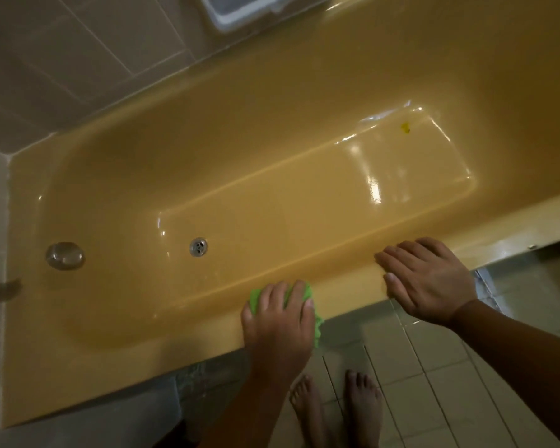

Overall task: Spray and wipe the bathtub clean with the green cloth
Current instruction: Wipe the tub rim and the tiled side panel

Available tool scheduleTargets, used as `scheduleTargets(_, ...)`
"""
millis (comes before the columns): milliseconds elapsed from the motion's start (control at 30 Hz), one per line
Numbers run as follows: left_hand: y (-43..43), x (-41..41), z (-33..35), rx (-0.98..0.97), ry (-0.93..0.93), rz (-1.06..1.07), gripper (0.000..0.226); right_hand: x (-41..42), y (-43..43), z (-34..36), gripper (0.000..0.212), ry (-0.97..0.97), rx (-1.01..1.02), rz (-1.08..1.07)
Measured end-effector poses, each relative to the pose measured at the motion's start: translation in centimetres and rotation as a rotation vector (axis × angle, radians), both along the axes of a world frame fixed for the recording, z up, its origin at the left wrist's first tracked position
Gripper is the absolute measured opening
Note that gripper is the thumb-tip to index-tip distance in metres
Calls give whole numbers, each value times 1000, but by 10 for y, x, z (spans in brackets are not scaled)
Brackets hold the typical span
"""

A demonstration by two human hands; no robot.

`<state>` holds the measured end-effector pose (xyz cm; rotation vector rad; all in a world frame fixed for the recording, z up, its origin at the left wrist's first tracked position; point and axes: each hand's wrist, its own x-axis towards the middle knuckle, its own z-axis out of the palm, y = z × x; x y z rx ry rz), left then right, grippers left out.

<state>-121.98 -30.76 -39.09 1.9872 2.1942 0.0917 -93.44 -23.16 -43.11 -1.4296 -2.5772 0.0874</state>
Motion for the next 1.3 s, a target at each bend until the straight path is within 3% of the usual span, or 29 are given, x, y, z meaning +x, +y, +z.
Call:
scheduleTargets(100, 16, 48, 2, -46, -1, 54, 36, 7, 0, -5, 47, 18, 58, 2)
scheduleTargets(200, 61, 115, -3, -28, -54, -260, 32, 15, -1, -10, 45, 40, 108, -70)
scheduleTargets(300, 93, 129, -8, -53, -77, -438, 36, 36, 4, -9, 44, 41, 131, -148)
scheduleTargets(467, 36, 77, 0, -44, 82, -296, 44, 53, 8, -12, 43, 32, 143, -162)
scheduleTargets(567, 31, 98, 2, -66, 78, -219, 45, 58, 7, -18, 43, 58, 164, -171)
scheduleTargets(700, 81, 176, -3, -31, 5, -401, 40, 67, 9, -17, 43, 74, 175, -258)
scheduleTargets(800, 103, 187, -1, -75, -33, -502, 39, 84, 10, -14, 43, 50, 162, -305)
scheduleTargets(1033, 39, 134, -2, -42, 39, -285, 45, 112, 19, -21, 46, 45, 210, -281)
scheduleTargets(1300, 120, 230, -5, -70, -59, -517, 44, 122, 19, -18, 45, 67, 190, -334)
